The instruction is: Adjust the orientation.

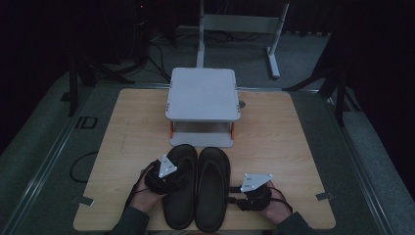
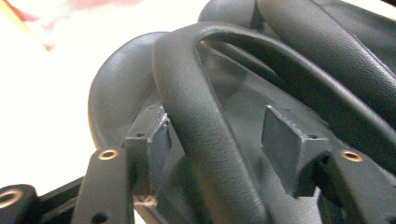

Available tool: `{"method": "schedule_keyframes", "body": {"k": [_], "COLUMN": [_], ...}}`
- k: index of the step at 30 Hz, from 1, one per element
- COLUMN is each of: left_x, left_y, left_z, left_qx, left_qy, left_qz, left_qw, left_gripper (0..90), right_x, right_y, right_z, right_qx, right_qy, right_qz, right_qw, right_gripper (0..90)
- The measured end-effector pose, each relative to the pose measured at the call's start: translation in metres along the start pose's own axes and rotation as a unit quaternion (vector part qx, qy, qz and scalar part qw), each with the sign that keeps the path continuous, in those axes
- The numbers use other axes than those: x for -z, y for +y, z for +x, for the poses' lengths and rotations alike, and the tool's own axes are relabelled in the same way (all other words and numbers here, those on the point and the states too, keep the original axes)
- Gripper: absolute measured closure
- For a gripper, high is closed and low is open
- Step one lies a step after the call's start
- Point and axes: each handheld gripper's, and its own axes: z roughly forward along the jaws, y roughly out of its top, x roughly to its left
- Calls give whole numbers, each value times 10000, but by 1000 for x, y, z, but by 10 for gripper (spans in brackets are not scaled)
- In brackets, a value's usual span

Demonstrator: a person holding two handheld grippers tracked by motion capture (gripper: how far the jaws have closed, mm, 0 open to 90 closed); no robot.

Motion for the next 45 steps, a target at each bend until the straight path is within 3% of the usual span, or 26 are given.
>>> {"method": "schedule_keyframes", "body": {"k": [6, 10, 14, 17, 23, 25, 26, 28, 33, 36, 39, 45], "left_x": [7, 7, 8, 7, 4, 5, 6, 10, 22, 33, 36, 33], "left_y": [-1, -6, -5, -6, -6, -7, -7, -8, -5, 0, 6, 15], "left_z": [-3, 1, 2, 4, 6, 7, 8, 9, 10, 3, -8, -33], "left_qx": [46, 20, 131, 233, 245, 253, 291, 356, 534, 673, 600, 588], "left_qy": [158, 186, -111, -297, -402, -369, -384, -258, -11, 13, -42, -153], "left_qz": [79, 338, 211, 68, -35, 24, 19, 6, -210, -492, -421, -366], "left_qw": [9998, 9993, 9996, 9993, 9989, 9990, 9988, 9990, 9984, 9965, 9973, 9975], "left_gripper": [374, 322, 334, 403, 374, 363, 317, 282, 186, 215, 274, 286], "right_x": [-2, -2, -3, -4, -5, -6, -6, -6, -6, -5, -4, -1], "right_y": [-1, -1, -1, 0, 1, 1, 0, 0, 0, -1, -1, -2], "right_z": [-1, -1, -1, -1, -1, -1, -1, -1, -2, -2, -3, -6], "right_qx": [-30, -38, -52, -71, -97, -72, -73, -92, -88, -98, -167, -279], "right_qy": [8, 6, 14, -42, -20, -21, -36, -31, -40, -73, -204, -348], "right_qz": [-21, -41, -53, -62, -127, -118, -97, -109, -121, -159, -200, -252], "right_qw": [10000, 10000, 10000, 9999, 9999, 9999, 9999, 9999, 9999, 9998, 9995, 9987], "right_gripper": [600, 591, 592, 604, 606, 604, 597, 593, 573, 558, 521, 492]}}
